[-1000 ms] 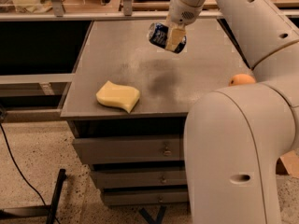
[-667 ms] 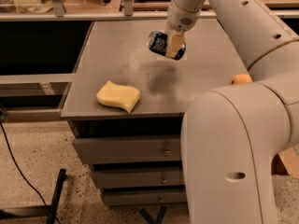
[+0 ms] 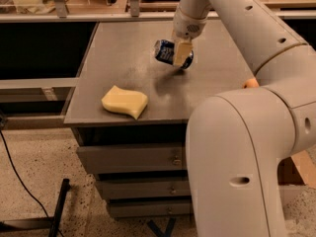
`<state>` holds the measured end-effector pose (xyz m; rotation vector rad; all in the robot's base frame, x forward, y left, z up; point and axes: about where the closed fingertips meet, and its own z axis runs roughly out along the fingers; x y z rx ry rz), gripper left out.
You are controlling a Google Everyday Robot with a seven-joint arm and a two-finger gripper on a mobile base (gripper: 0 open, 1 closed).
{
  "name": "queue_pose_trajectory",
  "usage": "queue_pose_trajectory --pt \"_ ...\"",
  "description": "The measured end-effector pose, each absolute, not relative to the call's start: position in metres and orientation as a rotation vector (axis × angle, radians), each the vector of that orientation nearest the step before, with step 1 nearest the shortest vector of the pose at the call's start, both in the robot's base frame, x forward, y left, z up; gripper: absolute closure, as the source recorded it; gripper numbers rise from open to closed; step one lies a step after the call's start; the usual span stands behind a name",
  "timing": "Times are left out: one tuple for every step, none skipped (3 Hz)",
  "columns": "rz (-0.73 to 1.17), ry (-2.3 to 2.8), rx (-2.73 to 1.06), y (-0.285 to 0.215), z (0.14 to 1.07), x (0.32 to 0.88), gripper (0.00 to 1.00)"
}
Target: Knock pepsi can over
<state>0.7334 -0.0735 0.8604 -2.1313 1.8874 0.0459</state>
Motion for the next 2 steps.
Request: queue_pose_trajectory --pt "0.037 1.872 -2.121 -0.0661 0.8494 0.7448 0.00" --pt "0.037 1.872 -2.121 -0.0661 0.8494 0.7448 0.00"
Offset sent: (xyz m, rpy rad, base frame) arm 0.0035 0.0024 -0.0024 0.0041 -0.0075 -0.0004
